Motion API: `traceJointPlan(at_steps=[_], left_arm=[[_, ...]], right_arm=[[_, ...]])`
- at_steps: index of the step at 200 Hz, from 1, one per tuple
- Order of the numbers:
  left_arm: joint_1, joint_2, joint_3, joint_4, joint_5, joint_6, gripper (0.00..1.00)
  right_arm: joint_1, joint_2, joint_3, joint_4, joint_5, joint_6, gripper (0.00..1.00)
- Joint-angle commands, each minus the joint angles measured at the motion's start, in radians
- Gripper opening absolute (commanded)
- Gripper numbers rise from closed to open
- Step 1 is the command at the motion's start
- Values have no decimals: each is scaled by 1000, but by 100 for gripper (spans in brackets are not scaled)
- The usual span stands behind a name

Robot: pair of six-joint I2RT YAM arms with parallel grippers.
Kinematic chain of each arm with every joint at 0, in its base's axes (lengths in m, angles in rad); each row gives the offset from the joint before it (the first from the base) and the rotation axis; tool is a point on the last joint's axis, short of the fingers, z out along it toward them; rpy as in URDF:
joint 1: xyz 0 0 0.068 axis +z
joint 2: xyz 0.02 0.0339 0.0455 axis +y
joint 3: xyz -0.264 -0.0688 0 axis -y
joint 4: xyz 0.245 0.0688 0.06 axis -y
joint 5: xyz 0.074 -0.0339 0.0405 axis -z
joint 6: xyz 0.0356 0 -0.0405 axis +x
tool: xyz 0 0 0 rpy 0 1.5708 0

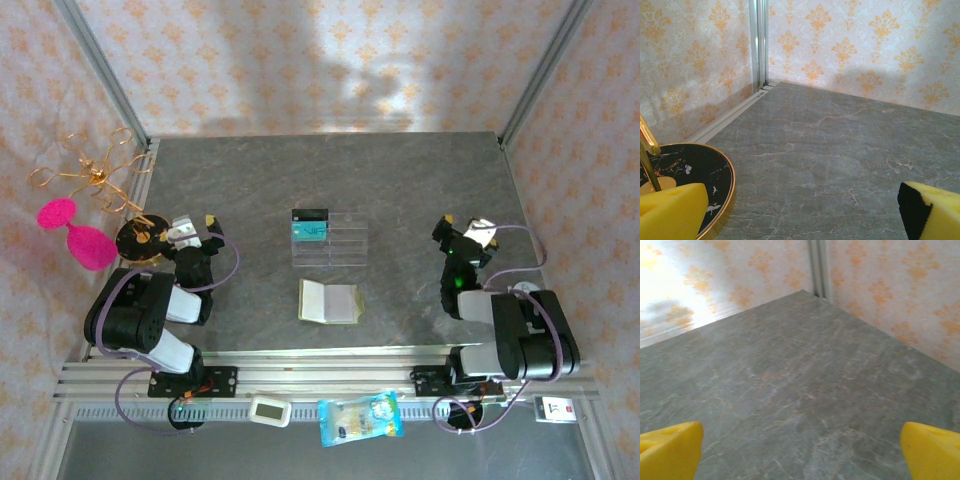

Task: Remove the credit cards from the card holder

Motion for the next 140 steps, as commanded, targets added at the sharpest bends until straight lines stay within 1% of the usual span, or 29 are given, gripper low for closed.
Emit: traceJointPlan(at_steps=[1,8,11,14,24,26,32,36,40,50,63,75,86,96,106,140], left_arm=[[4,6,18,23,19,5,100],[3,6,17,23,18,5,100],[3,6,17,24,19,5,100],[3,5,17,23,18,5,100],[3,6,17,24,18,5,100],[3,6,17,24,20,6,100],[3,6,17,24,19,5,99],[4,5,17,23,19,5,100],[3,6,17,24,19,6,100],[3,6,17,23,19,5,100],[4,6,17,24,19,5,100],[4,6,17,23,20,5,100],[4,6,17,24,18,5,100],[3,5,17,24,20,5,100],[3,5,17,23,20,6,99],[3,6,17,24,20,5,100]], right_arm=[[-3,114,-54,296,-54,-45,100],[-2,177,-76,436,-52,-64,100],[-2,184,-80,460,-59,-70,100],[-2,177,-73,444,-64,-69,100],[-3,129,-10,215,-53,-38,100],[-3,132,-10,223,-52,-40,99],[-3,160,-41,333,-54,-55,100],[-3,171,-51,376,-55,-59,100],[-2,167,-47,360,-53,-59,99],[-2,131,-23,250,-55,-45,100],[-2,157,-42,336,-50,-57,100],[-2,136,-26,268,-53,-48,100],[-2,149,-36,309,-51,-54,100],[-2,138,-29,275,-52,-50,100],[-2,147,-34,302,-50,-53,100],[-2,142,-31,289,-52,-51,100]])
